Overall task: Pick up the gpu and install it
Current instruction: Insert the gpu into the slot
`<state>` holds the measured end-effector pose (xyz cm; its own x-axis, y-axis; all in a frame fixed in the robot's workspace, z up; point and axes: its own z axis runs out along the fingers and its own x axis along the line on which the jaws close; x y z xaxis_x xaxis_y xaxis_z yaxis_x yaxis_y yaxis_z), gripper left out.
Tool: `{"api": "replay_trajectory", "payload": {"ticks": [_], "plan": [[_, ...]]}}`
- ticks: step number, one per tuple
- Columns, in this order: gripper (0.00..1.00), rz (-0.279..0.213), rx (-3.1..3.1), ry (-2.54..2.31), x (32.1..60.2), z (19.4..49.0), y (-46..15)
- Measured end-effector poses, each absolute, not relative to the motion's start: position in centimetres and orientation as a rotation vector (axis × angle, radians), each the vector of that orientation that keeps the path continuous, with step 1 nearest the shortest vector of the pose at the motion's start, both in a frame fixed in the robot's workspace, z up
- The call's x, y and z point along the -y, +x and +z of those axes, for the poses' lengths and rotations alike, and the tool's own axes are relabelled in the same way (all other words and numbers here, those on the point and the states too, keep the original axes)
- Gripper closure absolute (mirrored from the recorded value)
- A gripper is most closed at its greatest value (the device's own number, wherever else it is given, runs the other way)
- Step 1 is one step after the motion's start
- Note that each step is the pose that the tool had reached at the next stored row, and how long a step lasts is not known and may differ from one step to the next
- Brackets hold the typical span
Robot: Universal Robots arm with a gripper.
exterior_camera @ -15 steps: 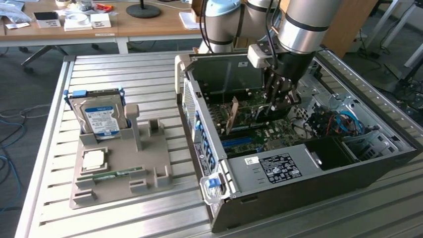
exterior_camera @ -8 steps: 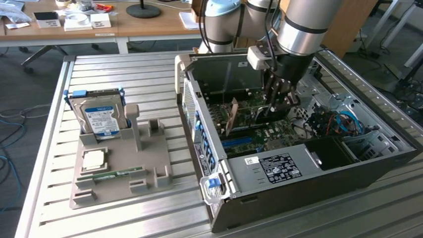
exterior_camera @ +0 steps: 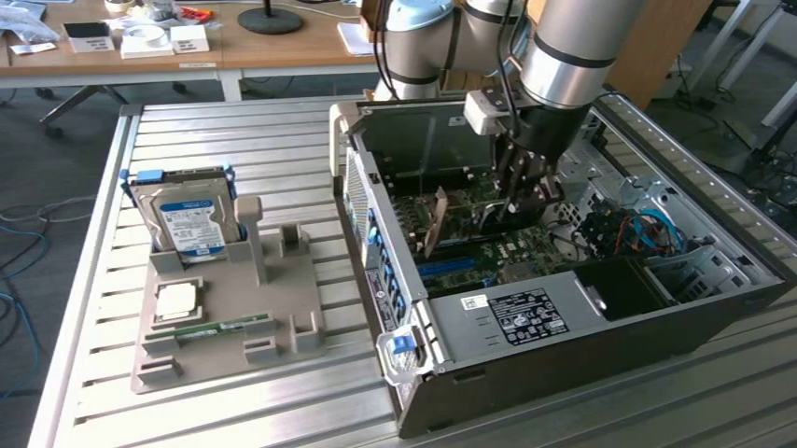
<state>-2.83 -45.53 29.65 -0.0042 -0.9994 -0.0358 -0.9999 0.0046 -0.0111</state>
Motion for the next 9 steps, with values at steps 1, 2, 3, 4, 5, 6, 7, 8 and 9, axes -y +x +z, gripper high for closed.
{"api": "replay_trajectory", "payload": {"ticks": [1,2,3,4,5,6,7,8,9], "plan": [[0.73,0.027,-2.203,-2.193,45.54,29.61,-2.92],[0.73,0.027,-2.203,-2.193,45.54,29.55,-3.03],[0.73,0.027,-2.203,-2.193,45.53,29.5,-3.13],[0.73,0.027,-2.203,-2.193,45.54,29.45,-3.21],[0.73,0.027,-2.203,-2.193,45.54,29.42,-3.26],[0.73,0.027,-2.203,-2.194,45.56,29.38,-3.3],[0.73,0.027,-2.203,-2.194,45.58,29.27,-3.32],[0.73,0.027,-2.203,-2.193,45.59,29.09,-3.37],[0.73,0.027,-2.203,-2.193,45.6,28.92,-3.41]]}}
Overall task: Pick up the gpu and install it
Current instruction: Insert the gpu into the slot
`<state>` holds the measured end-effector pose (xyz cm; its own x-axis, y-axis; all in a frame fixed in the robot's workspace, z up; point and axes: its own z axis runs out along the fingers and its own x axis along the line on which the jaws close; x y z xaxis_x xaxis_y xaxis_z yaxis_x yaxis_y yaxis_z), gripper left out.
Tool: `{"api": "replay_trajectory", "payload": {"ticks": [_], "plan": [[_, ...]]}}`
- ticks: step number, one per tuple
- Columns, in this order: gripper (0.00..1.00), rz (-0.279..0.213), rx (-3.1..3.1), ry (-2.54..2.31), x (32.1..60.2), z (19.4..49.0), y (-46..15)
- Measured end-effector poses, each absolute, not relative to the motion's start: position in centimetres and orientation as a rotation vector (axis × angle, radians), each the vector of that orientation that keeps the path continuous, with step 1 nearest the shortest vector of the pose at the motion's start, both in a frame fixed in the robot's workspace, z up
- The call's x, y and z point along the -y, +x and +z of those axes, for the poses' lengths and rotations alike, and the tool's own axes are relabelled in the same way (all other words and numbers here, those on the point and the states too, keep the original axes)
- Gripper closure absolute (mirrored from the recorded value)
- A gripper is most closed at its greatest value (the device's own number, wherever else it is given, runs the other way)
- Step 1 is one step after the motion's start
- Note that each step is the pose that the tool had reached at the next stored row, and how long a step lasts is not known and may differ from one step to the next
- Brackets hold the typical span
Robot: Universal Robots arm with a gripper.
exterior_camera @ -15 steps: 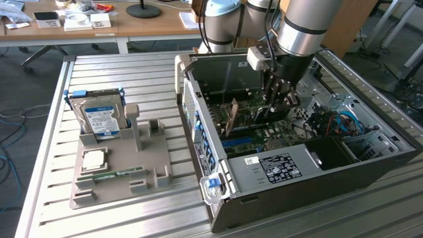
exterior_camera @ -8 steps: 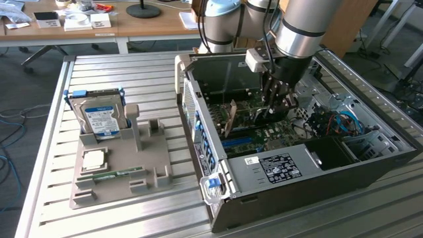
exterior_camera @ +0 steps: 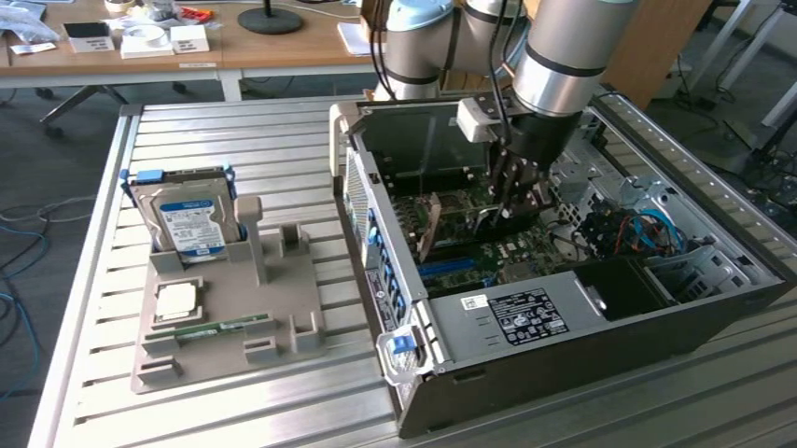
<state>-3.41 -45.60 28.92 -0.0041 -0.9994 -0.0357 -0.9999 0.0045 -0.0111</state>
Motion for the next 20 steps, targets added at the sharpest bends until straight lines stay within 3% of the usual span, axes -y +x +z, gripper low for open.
{"api": "replay_trajectory", "payload": {"ticks": [20], "plan": [[0.73,0.026,-2.203,-2.193,46.1,28.2,-5.0]]}}
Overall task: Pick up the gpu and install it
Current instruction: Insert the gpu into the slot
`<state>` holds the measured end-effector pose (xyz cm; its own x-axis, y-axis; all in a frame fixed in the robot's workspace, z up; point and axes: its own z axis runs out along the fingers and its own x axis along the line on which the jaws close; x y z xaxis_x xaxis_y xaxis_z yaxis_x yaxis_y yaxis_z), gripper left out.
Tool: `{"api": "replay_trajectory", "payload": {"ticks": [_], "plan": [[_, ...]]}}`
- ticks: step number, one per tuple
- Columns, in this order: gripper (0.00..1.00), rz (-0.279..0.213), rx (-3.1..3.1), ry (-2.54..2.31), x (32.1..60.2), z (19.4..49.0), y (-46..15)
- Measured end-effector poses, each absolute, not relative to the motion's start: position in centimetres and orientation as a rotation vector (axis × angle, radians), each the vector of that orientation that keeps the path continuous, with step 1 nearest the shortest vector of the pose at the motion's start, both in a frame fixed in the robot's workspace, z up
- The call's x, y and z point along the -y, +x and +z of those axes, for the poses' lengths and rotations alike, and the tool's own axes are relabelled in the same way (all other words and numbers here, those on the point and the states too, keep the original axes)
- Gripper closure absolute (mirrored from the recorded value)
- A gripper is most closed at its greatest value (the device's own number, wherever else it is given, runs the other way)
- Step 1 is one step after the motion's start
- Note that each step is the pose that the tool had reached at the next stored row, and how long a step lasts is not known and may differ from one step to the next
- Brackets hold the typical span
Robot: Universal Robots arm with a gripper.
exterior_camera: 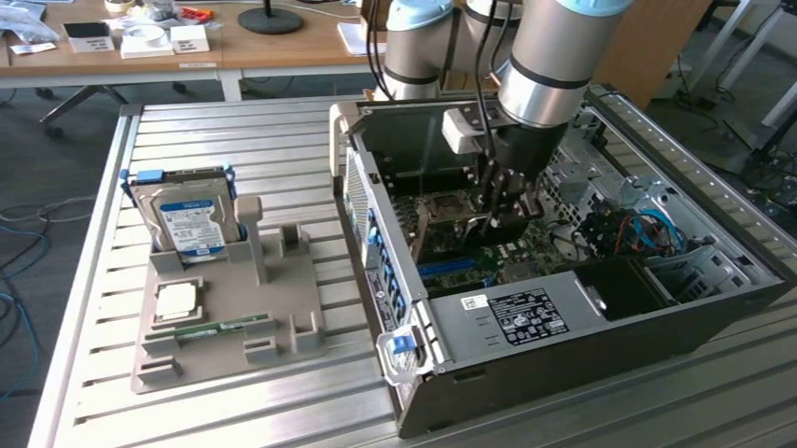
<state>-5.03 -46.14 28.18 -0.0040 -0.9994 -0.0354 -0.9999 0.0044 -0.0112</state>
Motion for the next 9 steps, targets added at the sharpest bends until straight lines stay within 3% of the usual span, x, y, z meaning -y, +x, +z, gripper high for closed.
{"api": "replay_trajectory", "payload": {"ticks": [9], "plan": [[0.73,0.027,-2.201,-2.194,46.38,27.64,-5.82]]}}
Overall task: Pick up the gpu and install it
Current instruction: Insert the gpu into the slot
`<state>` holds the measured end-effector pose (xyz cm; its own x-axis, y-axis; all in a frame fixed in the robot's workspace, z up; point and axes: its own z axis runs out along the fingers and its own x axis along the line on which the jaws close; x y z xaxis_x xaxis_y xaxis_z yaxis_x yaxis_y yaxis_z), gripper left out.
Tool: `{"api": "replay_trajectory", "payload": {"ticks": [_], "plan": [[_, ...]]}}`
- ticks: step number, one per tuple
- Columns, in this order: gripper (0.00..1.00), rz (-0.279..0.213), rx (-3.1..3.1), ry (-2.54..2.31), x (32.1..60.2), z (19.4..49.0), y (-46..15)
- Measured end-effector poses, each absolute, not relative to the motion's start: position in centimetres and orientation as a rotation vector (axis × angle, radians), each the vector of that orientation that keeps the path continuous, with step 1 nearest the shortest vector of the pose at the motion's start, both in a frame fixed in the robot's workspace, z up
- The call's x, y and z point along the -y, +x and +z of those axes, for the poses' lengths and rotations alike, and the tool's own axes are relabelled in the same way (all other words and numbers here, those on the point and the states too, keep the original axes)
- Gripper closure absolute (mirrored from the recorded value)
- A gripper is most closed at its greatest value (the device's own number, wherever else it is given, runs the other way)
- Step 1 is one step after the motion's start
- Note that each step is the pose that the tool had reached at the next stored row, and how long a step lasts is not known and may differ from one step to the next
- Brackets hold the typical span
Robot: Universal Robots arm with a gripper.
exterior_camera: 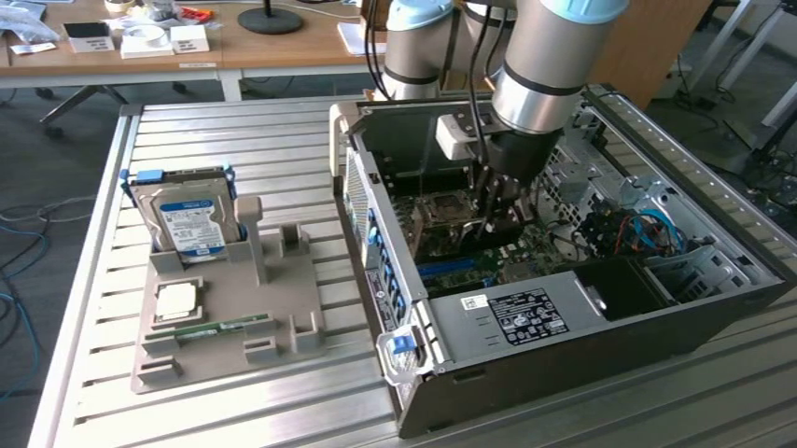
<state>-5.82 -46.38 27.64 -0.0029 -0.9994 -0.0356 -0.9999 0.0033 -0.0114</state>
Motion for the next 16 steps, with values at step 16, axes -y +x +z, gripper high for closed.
{"api": "replay_trajectory", "payload": {"ticks": [16], "plan": [[0.73,0.026,-2.201,-2.194,46.35,26.79,-6.82]]}}
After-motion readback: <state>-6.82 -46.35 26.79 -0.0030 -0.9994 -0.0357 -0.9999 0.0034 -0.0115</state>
